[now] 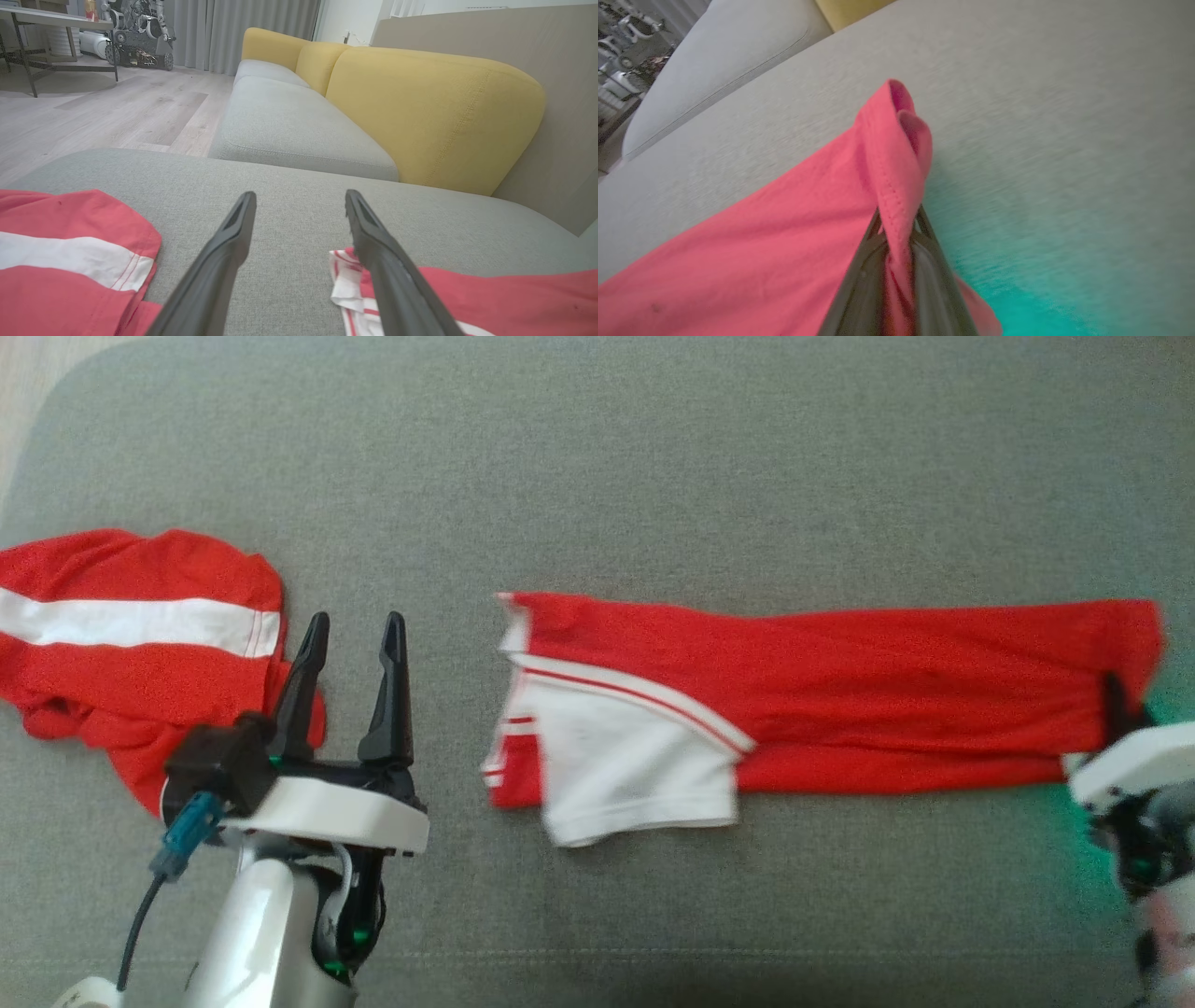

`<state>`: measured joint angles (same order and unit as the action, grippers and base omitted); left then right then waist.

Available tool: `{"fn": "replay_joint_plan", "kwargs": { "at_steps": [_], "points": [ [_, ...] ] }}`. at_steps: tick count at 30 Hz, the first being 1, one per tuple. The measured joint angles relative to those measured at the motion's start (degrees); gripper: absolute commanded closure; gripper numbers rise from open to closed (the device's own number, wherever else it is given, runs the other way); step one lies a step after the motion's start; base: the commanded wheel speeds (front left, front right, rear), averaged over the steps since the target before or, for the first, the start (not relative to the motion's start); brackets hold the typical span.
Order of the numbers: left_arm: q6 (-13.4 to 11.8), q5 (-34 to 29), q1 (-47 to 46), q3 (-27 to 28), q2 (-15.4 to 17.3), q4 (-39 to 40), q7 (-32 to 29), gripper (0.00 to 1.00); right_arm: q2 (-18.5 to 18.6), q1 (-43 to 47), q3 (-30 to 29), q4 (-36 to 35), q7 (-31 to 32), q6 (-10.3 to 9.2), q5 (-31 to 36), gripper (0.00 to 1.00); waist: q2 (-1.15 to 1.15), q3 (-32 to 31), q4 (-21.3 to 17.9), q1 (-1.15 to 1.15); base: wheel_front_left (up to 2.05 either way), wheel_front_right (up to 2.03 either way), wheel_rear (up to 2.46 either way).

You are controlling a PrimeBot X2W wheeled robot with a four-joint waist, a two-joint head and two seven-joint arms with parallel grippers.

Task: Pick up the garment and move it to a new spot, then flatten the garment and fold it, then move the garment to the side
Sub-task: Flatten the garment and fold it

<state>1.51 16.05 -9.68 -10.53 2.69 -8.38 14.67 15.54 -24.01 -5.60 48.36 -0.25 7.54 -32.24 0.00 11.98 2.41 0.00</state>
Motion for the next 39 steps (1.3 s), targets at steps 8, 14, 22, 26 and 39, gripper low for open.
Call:
{"fn": "replay_joint_plan", "kwargs": {
  "at_steps": [8,14,22,26,39],
  "points": [
    [-0.08,0.34,0.05,-0.11,-0.02,-0.31,0.00,0.00,6.75,-4.25,-10.70,8.64,-7.38,-0.01,10.60,1.00,0.00,-1.62,0.04,0.00,0.00,0.00,0.00],
    [-0.54,1.31,0.37,-0.08,-0.03,-0.38,0.00,0.00,4.49,-8.08,-12.55,9.55,-8.33,-0.01,14.79,1.00,0.00,-3.09,-0.10,0.00,0.00,0.00,0.00],
    [-0.57,1.97,2.65,0.07,-0.02,-0.88,0.00,0.00,-5.28,-8.45,-8.15,1.31,-2.27,0.00,13.30,1.00,0.00,-6.40,-1.38,0.00,0.00,0.00,0.00],
    [-0.57,2.79,2.85,0.07,-0.04,-0.94,0.00,0.00,-9.87,-7.28,-4.78,-6.01,3.35,-0.01,9.72,1.00,0.00,-8.32,-2.00,0.00,0.00,0.00,0.00],
    [-0.93,3.35,4.72,-0.25,-0.03,-1.08,0.01,0.00,-12.06,3.83,18.27,-19.13,8.82,-0.01,-14.02,1.00,0.00,-10.11,-0.41,0.00,0.00,0.00,0.00]
  ]
}}
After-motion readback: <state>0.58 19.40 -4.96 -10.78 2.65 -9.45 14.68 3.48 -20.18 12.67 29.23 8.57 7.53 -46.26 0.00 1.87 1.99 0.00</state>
